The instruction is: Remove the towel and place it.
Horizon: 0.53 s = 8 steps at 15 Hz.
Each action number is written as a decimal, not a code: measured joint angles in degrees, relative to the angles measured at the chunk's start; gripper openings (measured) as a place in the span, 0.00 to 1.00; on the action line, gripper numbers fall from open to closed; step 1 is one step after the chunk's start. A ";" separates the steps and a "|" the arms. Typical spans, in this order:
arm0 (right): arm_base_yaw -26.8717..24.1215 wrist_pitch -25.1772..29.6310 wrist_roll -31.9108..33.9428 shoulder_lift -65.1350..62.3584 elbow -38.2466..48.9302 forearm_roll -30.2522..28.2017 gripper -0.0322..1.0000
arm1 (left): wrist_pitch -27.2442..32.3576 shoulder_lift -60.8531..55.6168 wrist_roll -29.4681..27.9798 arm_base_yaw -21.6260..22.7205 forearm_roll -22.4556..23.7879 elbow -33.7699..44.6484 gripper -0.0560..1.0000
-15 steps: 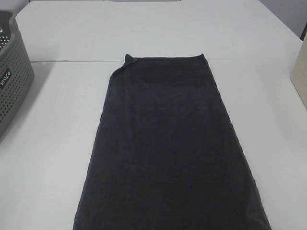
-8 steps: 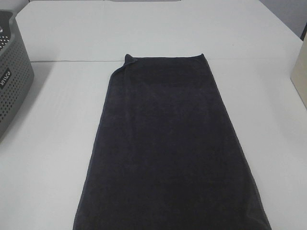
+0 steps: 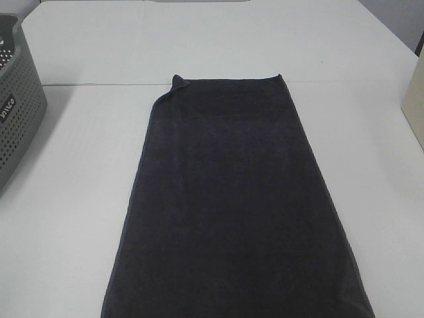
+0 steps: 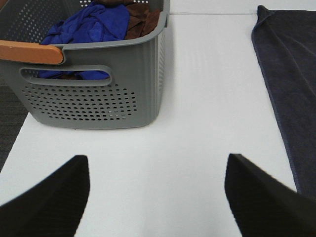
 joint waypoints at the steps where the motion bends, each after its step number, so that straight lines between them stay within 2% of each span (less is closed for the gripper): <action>1: -0.17 0.00 0.00 0.00 0.00 0.17 0.70 | 0.00 0.00 0.00 0.52 -0.06 0.00 0.73; 8: -0.29 0.00 0.00 0.00 0.00 0.40 0.70 | 0.00 0.00 0.00 0.69 -0.17 0.00 0.73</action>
